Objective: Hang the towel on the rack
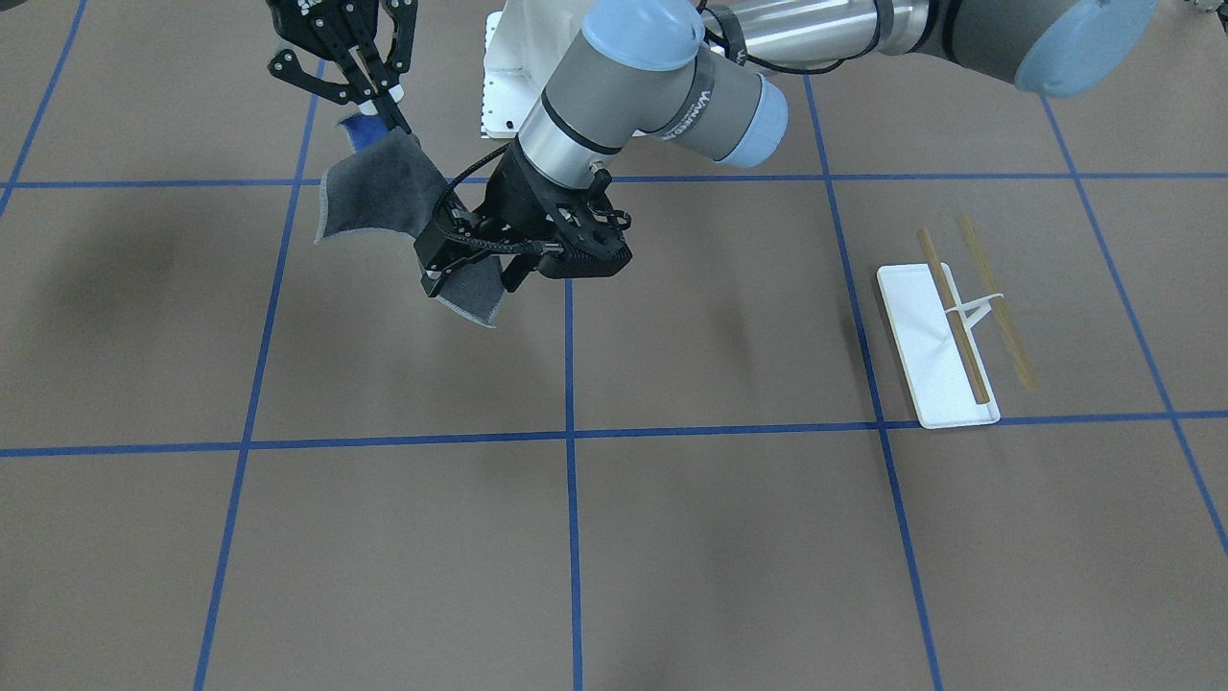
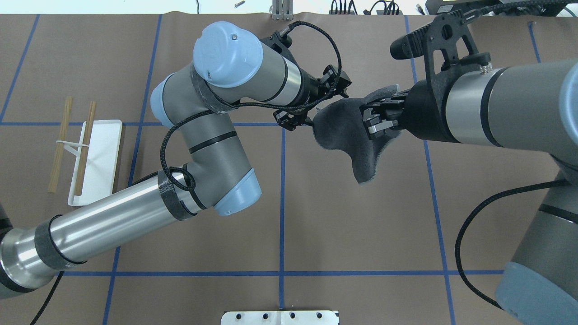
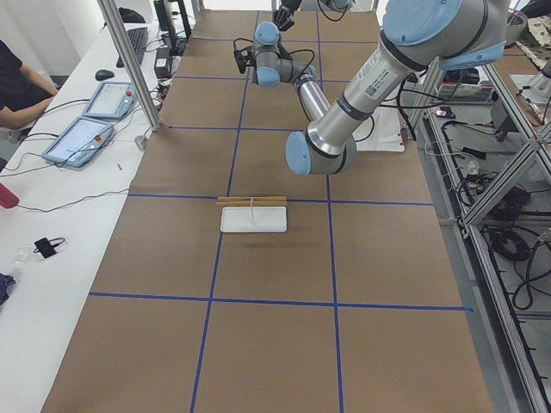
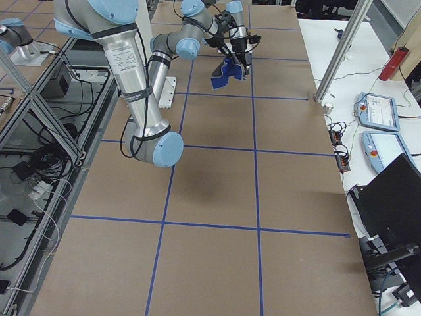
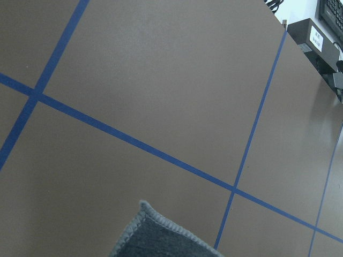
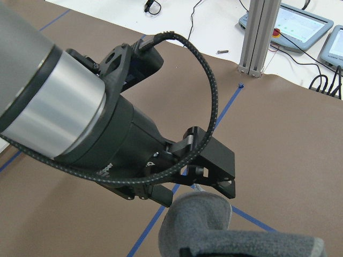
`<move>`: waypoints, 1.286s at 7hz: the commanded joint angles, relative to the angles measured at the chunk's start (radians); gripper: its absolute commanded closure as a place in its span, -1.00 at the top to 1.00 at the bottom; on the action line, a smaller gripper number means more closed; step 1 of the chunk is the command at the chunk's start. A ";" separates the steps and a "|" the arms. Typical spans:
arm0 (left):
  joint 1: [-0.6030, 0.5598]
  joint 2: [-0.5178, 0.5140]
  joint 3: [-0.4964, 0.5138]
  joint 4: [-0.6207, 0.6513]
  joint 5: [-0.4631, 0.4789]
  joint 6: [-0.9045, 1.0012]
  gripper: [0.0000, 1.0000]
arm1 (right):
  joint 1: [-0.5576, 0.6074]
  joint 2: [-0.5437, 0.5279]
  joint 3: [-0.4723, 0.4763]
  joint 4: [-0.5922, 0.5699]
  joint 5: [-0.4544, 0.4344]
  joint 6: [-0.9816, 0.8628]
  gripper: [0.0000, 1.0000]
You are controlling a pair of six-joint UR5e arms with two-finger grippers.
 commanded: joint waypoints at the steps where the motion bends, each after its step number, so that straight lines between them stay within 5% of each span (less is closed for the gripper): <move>1: -0.001 -0.006 0.004 -0.002 0.000 -0.013 -0.22 | 0.000 0.001 0.001 0.000 0.000 0.000 -1.00; 2: -0.003 -0.006 0.004 -0.003 -0.001 -0.015 -0.99 | 0.000 -0.001 0.003 -0.002 0.000 0.000 -1.00; 7: -0.041 -0.011 0.006 -0.005 -0.004 -0.079 -1.00 | -0.002 -0.019 0.015 -0.002 0.008 0.000 -1.00; 8: -0.067 -0.018 0.006 -0.008 -0.012 -0.096 -1.00 | -0.005 -0.047 0.024 -0.011 0.014 0.000 0.98; 9: -0.090 -0.018 0.004 -0.011 -0.030 -0.108 -1.00 | -0.003 -0.108 0.106 -0.073 0.041 0.003 1.00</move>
